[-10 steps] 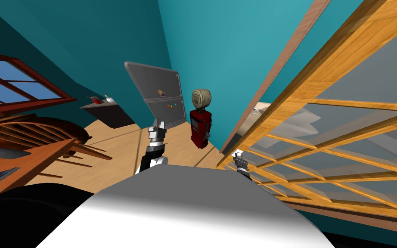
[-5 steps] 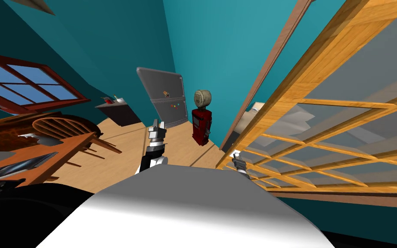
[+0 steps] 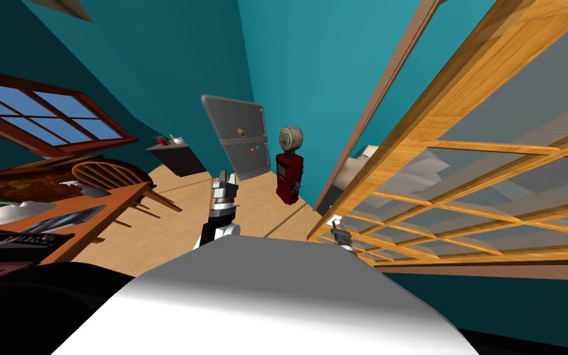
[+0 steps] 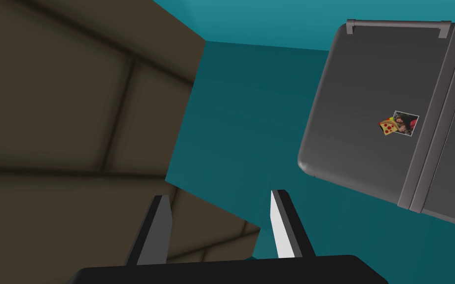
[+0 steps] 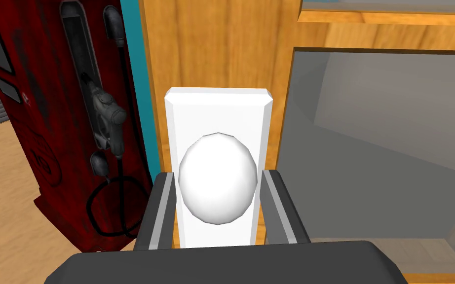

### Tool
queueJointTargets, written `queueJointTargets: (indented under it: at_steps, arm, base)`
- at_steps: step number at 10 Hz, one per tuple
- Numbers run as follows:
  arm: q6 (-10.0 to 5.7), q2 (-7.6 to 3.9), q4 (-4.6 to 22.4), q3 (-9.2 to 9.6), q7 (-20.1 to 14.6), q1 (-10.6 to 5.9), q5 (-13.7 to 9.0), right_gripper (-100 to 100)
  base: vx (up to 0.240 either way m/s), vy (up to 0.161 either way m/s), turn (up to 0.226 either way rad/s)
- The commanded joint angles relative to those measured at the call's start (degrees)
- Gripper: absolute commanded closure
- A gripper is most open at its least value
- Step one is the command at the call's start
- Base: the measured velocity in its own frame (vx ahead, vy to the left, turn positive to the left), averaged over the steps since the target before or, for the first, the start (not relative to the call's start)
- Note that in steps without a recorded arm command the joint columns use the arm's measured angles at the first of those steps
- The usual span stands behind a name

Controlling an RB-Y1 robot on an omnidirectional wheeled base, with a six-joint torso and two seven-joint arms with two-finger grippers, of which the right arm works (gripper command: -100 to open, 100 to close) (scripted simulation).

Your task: Pull the door open

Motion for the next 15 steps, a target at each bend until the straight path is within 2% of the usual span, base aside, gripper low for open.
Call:
queueJointTargets:
  at_steps: [1, 3, 4, 5, 11, 12, 13, 15]
  arm:
    - [-0.92, -0.71, -0.19, 1.41, -0.81, 0.27, 0.71, 100]
    - [-1.72, -1.41, -0.67, 2.71, -1.43, 0.67, 1.37, 100]
    - [-1.45, -1.06, -0.15, 2.38, -1.32, 0.34, 1.23, 100]
    - [-2.29, -1.57, -0.44, 3.78, -1.81, 0.81, 1.99, 100]
    - [-5.75, -3.78, -1.56, 8.27, -3.48, 2.1, 4.56, 100]
    - [-5.44, -3.7, -0.88, 7.86, -3.66, 1.92, 4.31, 100]
    - [-7.39, -2.96, 0.5, 8.87, -4.28, 2.25, 4.65, 100]
    - [-9.32, -2.33, 1.92, 9.61, -4.87, 2.45, 4.85, 100]
  base:
    - [-0.196, -0.06, 0.062]
    - [-0.184, -0.015, 0.03]
    - [-0.087, -0.015, 0.012]
    - [-0.137, -0.012, 0.052]
    - [-0.209, -0.058, 0.046]
    - [-0.082, -0.046, 0.018]
    - [0.029, 0.028, 0.058]
    - [0.059, 0.038, 0.038]
